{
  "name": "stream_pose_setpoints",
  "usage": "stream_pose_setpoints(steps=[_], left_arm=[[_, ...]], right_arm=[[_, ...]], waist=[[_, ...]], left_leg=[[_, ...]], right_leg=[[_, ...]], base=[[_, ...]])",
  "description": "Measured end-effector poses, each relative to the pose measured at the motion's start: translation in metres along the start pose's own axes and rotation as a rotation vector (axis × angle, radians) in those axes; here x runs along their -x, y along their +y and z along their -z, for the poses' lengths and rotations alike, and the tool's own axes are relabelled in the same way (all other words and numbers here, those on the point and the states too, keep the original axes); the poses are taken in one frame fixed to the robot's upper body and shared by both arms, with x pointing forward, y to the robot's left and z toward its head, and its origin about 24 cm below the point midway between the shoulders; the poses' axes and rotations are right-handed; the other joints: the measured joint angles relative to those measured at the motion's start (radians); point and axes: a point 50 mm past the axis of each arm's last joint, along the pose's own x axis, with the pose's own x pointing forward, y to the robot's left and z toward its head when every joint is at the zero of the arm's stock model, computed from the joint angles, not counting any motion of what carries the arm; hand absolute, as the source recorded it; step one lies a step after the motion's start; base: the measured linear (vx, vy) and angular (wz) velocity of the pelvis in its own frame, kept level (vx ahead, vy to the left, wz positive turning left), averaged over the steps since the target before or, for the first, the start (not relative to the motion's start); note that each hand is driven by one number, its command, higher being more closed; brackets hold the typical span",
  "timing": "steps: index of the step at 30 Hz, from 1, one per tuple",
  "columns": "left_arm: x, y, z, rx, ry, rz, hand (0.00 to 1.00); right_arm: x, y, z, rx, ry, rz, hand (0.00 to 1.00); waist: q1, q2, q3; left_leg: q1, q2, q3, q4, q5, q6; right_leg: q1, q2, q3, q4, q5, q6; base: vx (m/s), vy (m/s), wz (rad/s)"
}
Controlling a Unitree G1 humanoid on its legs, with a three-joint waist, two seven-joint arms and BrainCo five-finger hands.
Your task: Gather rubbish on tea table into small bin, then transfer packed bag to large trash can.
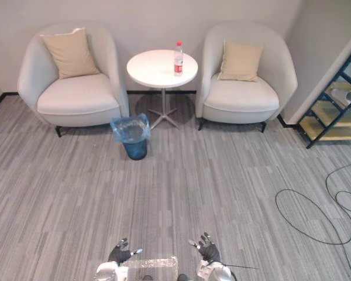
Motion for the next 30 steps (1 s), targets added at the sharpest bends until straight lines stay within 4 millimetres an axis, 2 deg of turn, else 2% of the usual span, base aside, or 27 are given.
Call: stream_pose_setpoints(steps=[15, 27, 30], left_arm=[[-0.0016, -0.0009, 0.0005, -0.012, 0.013, 0.031, 0.0], [-0.0052, -0.0043, -0.0018, -0.064, 0.041, 0.092, 0.0], [-0.0063, -0.0045, -0.0045, -0.066, 0.039, 0.093, 0.0]], right_arm=[[-0.002, 0.0009, 0.0015, 0.029, 0.028, -0.002, 0.0], [-0.0032, 0.0041, 0.0018, 0.059, 0.048, -0.029, 0.0], [-0.0033, 0.0039, 0.0013, 0.057, 0.045, -0.028, 0.0]], waist=[[0.0, -0.003, 0.002], [0.0, -0.02, 0.015], [-0.001, -0.02, 0.016]], left_leg=[[0.002, 0.001, 0.014, 0.0, -0.003, -0.003], [-0.004, 0.005, 0.025, 0.0, -0.009, -0.009], [-0.009, 0.011, 0.034, 0.001, -0.016, -0.02]], right_leg=[[-0.001, 0.0, 0.01, 0.0, 0.0, 0.0], [-0.011, 0.005, 0.022, -0.005, -0.001, -0.002], [-0.017, 0.01, 0.026, -0.002, -0.005, -0.007]], base=[[0.0, -0.001, -0.01], [-0.02, -0.014, -0.02], [0.0, -0.034, -0.06]])
